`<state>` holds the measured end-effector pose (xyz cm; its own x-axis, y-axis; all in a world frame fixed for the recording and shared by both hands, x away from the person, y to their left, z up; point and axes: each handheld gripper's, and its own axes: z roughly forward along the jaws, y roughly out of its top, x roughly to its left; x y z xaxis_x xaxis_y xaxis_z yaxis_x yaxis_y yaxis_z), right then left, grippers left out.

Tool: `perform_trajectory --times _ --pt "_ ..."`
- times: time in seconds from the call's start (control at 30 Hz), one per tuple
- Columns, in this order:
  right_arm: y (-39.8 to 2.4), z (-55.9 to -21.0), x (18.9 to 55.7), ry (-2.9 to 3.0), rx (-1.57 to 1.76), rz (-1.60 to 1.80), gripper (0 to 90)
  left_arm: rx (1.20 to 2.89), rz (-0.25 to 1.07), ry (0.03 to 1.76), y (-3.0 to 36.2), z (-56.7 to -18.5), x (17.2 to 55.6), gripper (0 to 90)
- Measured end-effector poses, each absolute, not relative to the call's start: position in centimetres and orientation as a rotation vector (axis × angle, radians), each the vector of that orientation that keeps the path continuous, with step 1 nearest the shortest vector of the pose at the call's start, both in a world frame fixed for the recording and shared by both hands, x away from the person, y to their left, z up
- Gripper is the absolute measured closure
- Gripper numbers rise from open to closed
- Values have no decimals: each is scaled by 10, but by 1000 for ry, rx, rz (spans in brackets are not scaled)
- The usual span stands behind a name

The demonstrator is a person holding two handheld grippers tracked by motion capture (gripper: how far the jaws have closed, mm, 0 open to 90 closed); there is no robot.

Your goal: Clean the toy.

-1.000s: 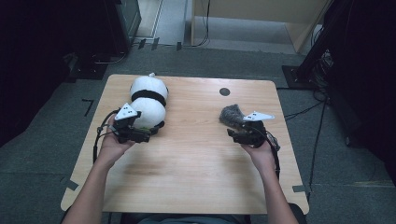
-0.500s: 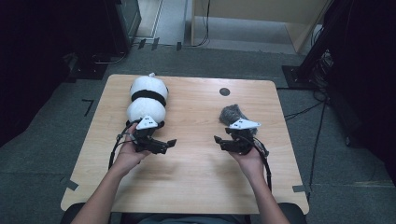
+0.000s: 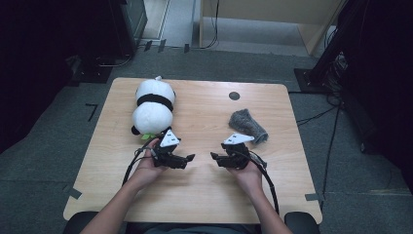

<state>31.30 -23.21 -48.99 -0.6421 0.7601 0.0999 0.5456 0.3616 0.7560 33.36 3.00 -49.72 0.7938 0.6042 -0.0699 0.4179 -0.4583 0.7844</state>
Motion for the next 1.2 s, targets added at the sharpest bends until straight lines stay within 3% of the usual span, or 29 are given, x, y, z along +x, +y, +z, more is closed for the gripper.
perform_trajectory --times 0.6,0.9,1.07,1.2 --pt "-212 -519 312 2366 1114 1062 395 2238 280 751 16 -518 333 147" --pt "-208 -522 312 2344 1108 1084 310 2269 311 732 13 -518 331 143" --pt "-206 -523 314 2386 1073 1077 200 2273 310 729 13 -519 331 128" --pt "-206 -523 315 2402 1058 1073 164 2273 310 729 13 -519 331 128"
